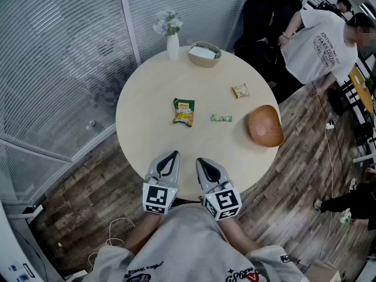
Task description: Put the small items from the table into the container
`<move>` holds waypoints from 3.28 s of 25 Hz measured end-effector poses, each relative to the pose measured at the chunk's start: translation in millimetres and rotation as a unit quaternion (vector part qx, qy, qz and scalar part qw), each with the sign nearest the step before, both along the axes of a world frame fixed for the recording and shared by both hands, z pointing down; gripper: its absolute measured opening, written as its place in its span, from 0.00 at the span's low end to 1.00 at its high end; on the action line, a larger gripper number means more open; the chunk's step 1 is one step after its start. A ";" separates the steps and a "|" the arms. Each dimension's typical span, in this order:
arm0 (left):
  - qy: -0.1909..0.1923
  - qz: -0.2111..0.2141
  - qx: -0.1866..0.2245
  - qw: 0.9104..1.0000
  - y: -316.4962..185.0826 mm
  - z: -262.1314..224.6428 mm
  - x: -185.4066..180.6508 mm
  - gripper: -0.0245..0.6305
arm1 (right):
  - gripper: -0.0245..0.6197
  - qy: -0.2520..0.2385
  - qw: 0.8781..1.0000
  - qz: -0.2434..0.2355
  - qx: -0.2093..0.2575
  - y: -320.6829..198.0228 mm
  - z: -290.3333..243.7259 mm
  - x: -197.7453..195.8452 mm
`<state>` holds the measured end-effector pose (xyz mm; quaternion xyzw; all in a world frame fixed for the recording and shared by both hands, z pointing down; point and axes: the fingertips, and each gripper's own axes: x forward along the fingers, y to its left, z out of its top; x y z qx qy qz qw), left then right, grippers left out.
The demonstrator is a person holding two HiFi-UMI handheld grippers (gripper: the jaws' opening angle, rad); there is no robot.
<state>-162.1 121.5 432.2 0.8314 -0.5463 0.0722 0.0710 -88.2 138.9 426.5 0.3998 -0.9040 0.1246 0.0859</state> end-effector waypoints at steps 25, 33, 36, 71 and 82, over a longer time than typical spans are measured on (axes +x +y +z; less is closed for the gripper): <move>0.007 -0.077 -0.084 0.993 -52.3 78.3 -27.0 0.03 | 0.26 0.164 0.982 -0.076 -0.057 -180.7 173.7 -51.1; 0.018 -0.117 -0.108 0.987 -34.0 95.5 -37.0 0.03 | 0.24 0.280 0.945 -0.152 -0.070 -219.5 248.1 -88.7; 0.020 -0.126 -0.112 0.985 -31.9 97.5 -42.9 0.03 | 0.23 0.290 0.938 -0.164 -0.098 -222.5 264.3 -91.8; 0.027 0.070 -0.067 0.995 -112.3 51.9 108.8 0.03 | 0.05 0.295 0.954 0.042 -0.037 -252.7 126.9 175.6; 0.023 0.123 -0.088 0.988 -130.1 60.7 175.4 0.03 | 0.05 0.310 0.934 0.119 -0.134 -240.0 174.6 308.1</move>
